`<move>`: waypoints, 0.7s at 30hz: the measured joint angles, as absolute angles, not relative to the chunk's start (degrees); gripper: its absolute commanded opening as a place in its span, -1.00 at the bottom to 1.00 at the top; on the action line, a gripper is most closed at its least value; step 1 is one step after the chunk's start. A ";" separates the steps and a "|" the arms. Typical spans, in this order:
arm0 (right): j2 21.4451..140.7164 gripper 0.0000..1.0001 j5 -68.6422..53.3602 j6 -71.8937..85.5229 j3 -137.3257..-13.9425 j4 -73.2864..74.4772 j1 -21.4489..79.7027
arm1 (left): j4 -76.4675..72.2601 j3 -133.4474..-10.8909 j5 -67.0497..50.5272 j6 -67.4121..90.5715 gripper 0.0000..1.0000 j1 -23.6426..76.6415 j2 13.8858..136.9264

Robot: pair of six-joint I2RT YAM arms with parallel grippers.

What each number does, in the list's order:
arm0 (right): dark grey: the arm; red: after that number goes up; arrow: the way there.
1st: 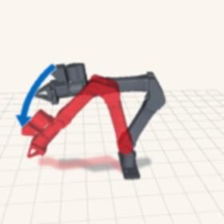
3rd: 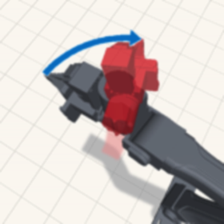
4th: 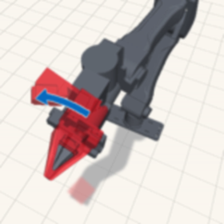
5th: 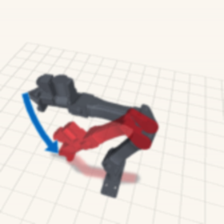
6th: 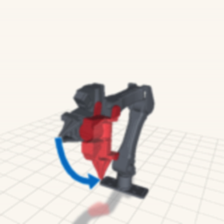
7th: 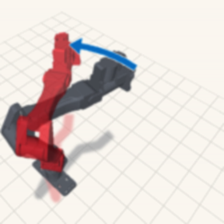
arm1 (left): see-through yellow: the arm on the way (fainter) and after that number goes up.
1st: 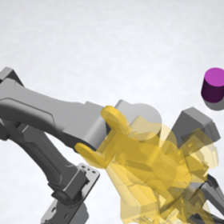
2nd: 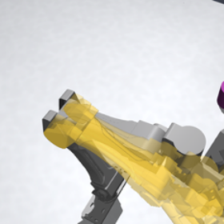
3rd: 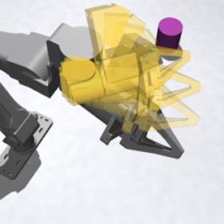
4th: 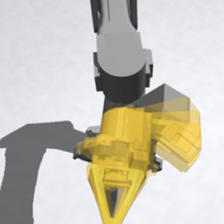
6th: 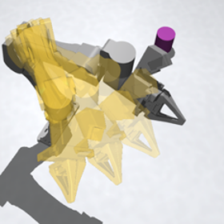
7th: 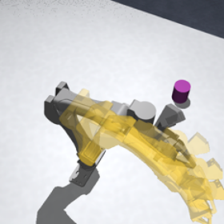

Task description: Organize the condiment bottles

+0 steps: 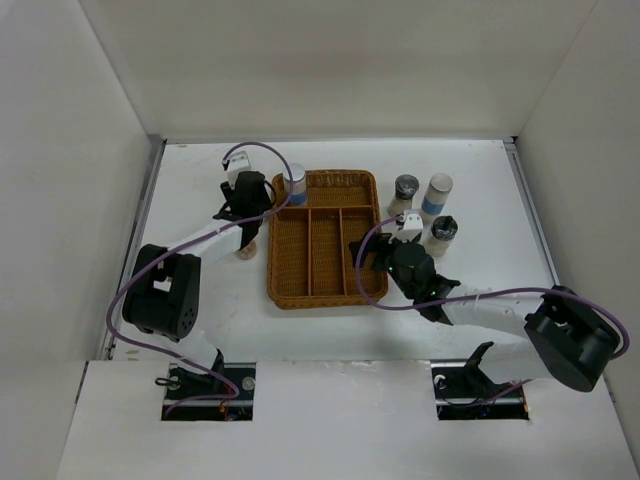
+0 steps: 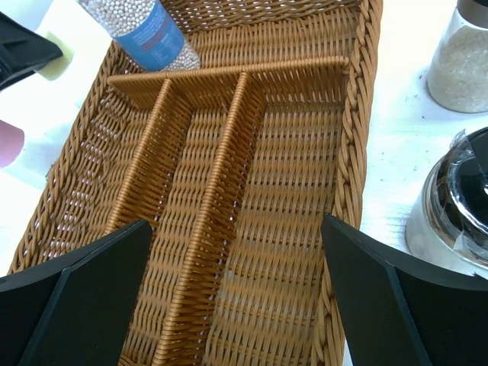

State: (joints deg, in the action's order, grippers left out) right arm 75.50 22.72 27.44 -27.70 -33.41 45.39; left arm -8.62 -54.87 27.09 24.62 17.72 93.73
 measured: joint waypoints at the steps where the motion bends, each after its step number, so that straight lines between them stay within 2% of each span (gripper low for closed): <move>1: 75.57 1.00 22.65 27.44 -27.70 -33.43 45.39 | -8.56 -54.87 27.24 24.43 -0.36 17.80 93.43; 11: 75.92 1.00 22.17 27.44 -27.70 -33.43 45.39 | -8.60 -54.52 29.23 23.09 -0.36 20.16 83.50; 21: 75.92 1.00 22.02 27.44 -27.70 -33.43 45.39 | -5.96 -53.10 30.35 22.13 -0.36 29.32 73.95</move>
State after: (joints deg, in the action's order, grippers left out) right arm 75.92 22.02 27.44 -27.70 -33.43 45.39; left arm -5.96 -53.10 30.35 22.13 29.32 73.95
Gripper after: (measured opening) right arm 0.998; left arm 0.454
